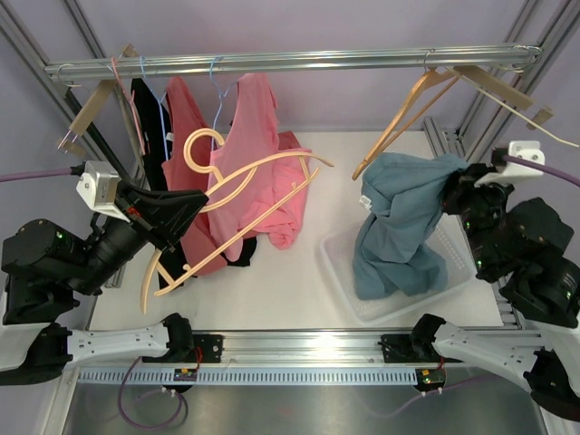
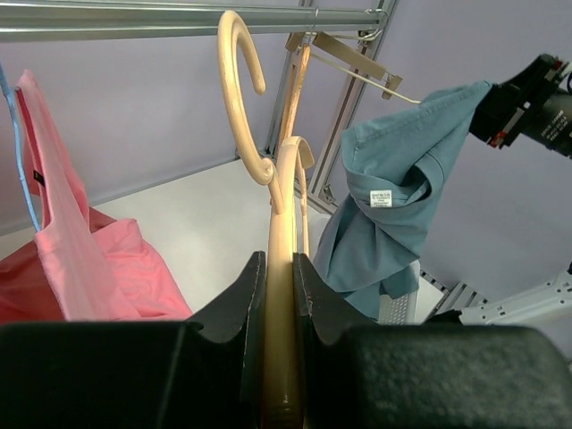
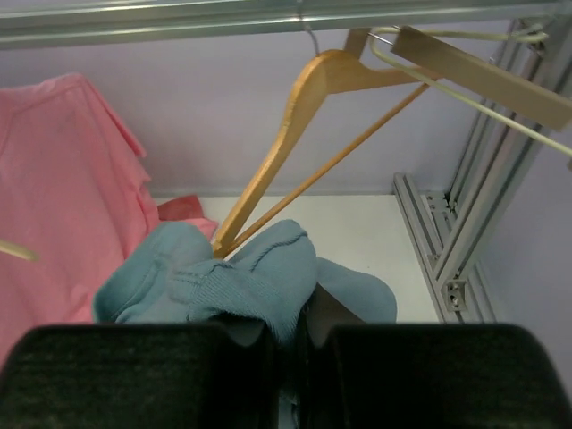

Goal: Remove the t-shirt from the hanger

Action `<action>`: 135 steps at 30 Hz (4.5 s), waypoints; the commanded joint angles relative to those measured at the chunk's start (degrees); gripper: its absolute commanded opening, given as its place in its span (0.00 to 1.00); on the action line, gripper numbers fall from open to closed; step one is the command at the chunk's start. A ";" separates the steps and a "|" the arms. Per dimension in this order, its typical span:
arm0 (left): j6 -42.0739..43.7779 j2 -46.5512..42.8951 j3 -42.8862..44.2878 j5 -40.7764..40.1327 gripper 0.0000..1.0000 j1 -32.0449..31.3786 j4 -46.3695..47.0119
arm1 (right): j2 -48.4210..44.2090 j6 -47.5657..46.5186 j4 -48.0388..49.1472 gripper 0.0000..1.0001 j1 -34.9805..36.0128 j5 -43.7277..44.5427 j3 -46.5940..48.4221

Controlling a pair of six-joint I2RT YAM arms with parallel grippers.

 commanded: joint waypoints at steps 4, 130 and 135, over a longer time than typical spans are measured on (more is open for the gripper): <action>1.03 0.78 1.53 -1.88 0.00 -0.15 6.18 | -9.26 17.82 -3.21 0.00 -0.17 9.63 -13.55; 7.71 37.90 18.68 11.59 0.75 30.62 12.61 | -27.12 32.55 2.92 0.17 -0.34 -39.58 -37.58; 3.76 30.06 9.20 7.26 0.71 38.15 7.34 | -26.07 32.11 3.36 0.20 -0.34 -42.21 -37.50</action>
